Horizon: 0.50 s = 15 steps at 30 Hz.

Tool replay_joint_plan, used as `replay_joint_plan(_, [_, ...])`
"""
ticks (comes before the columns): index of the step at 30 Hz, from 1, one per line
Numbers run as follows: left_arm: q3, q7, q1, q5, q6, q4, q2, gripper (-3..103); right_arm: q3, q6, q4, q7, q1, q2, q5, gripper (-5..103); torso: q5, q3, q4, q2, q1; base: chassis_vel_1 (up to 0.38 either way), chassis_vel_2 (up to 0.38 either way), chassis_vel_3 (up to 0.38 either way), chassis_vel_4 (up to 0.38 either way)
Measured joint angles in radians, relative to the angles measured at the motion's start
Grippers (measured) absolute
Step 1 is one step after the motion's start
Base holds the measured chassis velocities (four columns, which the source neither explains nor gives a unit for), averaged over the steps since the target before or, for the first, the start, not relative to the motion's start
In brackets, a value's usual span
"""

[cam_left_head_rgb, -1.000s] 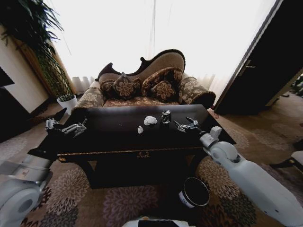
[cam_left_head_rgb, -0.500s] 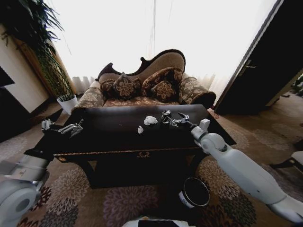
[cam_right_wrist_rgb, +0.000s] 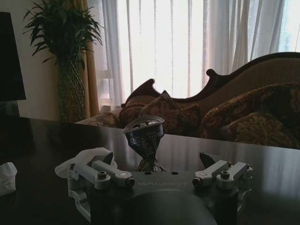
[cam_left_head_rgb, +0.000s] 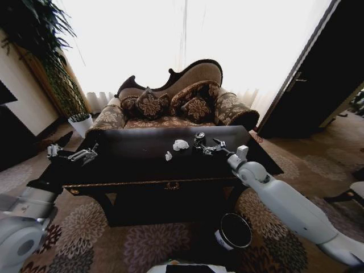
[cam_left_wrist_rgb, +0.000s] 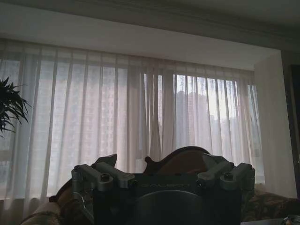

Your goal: Move to the front of the table and place the trash on the table into the trash bin.

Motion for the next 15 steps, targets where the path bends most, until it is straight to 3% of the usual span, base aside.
replay_joint_plan(15, [-0.005, 0.0, -0.001, 0.0, -0.014, 0.018, 0.0, 100, -0.087, 0.0, -0.1, -0.016, 0.083, 0.045, 0.001, 100, 0.0, 0.0, 0.0, 0.0, 0.0, 0.0, 0.0, 0.0, 0.0])
